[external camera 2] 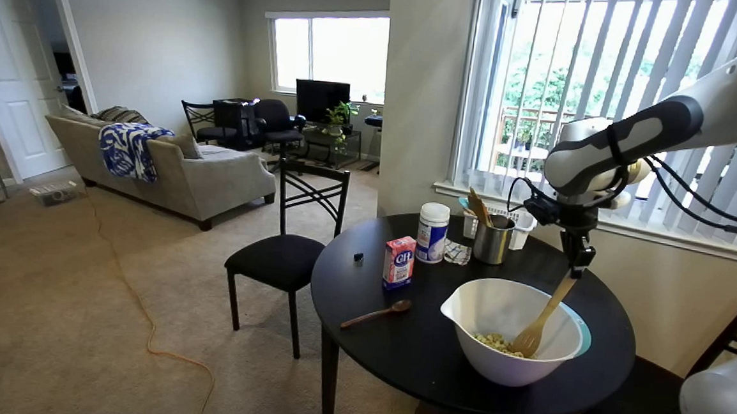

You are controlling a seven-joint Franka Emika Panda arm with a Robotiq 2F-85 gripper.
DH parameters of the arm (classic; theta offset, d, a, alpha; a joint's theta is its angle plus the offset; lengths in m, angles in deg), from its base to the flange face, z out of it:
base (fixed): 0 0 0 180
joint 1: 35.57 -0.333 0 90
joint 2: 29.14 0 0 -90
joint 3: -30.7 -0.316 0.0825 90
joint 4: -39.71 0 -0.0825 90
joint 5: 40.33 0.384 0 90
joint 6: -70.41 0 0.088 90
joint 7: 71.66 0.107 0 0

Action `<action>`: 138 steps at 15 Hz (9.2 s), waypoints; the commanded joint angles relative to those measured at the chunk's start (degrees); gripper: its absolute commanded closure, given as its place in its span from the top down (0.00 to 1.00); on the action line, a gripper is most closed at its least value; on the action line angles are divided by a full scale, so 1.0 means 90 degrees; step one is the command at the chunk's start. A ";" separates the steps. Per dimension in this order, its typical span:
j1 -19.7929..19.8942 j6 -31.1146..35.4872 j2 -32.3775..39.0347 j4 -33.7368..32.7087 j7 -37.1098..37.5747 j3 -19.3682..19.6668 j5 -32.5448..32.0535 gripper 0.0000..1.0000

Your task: Pick up the wooden spoon in the white bowl and mix the substance in the white bowl

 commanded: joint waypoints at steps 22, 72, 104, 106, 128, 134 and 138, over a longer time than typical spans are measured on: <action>-0.0795 -0.0871 -0.0044 -0.0560 -0.0025 -0.0599 0.1489 0.03; -0.1063 -0.1484 0.0788 -0.1338 0.0202 -0.0641 0.0831 0.03; -0.1142 -0.2333 0.1085 -0.1448 -0.0697 -0.0391 -0.0399 0.03; -0.1298 -0.2491 0.1092 -0.1511 -0.0655 -0.0579 0.0140 0.03; -0.1176 -0.2199 0.1058 -0.1782 -0.0777 -0.0364 0.0547 0.03; -0.1059 -0.2243 0.1010 -0.1466 -0.1109 -0.0246 0.0464 0.03; -0.1005 -0.2247 0.0996 -0.1351 -0.1081 -0.0186 0.0447 0.03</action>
